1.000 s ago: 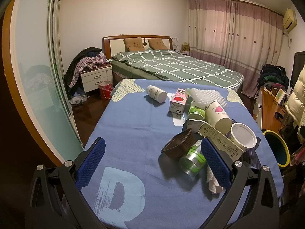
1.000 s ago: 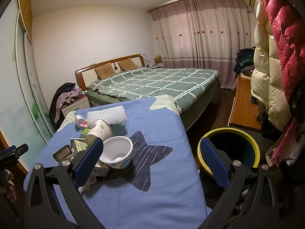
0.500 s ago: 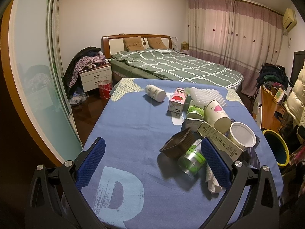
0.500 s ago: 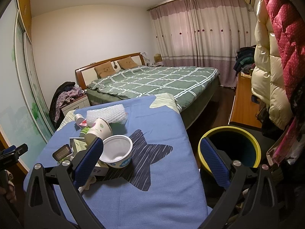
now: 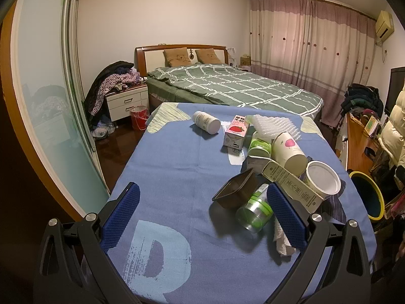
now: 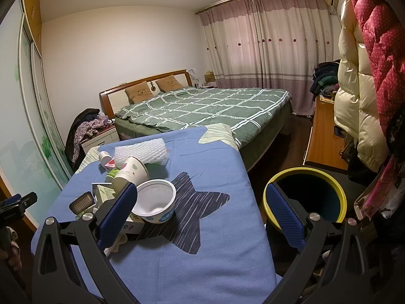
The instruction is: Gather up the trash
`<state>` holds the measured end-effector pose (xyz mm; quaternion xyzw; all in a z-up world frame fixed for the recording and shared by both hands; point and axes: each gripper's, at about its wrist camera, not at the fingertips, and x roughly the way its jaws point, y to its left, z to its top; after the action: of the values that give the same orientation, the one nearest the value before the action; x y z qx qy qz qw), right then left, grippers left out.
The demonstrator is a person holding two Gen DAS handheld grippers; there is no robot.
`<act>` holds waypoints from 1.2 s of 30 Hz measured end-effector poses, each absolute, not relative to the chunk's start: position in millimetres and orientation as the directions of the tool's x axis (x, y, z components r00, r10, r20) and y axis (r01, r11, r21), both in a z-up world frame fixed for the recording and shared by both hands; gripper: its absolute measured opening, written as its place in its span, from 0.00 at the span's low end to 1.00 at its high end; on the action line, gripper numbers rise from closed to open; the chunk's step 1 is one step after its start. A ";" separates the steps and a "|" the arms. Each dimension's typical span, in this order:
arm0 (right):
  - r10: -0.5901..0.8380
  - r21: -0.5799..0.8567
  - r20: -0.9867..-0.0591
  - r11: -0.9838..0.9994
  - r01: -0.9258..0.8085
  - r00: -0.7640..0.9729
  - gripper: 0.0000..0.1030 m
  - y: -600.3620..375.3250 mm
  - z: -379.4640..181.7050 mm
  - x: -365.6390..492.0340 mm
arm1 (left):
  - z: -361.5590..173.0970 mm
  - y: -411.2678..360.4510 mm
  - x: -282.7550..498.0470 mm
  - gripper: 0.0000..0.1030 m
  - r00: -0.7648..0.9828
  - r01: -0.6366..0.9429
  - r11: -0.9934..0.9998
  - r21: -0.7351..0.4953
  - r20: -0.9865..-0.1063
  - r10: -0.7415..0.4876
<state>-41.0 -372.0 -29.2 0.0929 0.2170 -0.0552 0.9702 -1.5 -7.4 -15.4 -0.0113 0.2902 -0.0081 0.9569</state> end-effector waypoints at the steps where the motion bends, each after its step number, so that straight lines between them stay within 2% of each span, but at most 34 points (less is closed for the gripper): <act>1: -0.067 0.156 -0.431 0.977 0.147 0.900 0.94 -371.9 -29.3 -41.1 | -16.2 -8.1 -2.8 0.96 0.831 0.009 1.000 -0.026 -0.556 -0.022; 19: -0.051 0.158 -0.452 0.978 0.137 0.890 0.94 -368.2 -34.6 -32.9 | -22.8 -8.9 1.6 0.96 0.817 0.023 1.000 -0.017 -0.576 -0.029; 29: 0.018 0.146 -0.498 0.987 0.064 0.867 0.94 -339.5 -50.0 -0.8 | -22.4 -4.6 9.1 0.96 0.817 0.013 1.000 -0.019 -0.577 -0.022; 36: 0.117 0.162 -0.527 0.986 -0.035 0.842 0.94 -307.0 -60.0 20.6 | -25.2 5.3 17.0 0.96 0.812 -0.006 1.000 -0.019 -0.583 -0.006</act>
<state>20.6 -307.0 -60.0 0.0732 0.2783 0.0397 0.9569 17.0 5.3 -25.2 -0.0097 0.3063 -0.0002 0.9519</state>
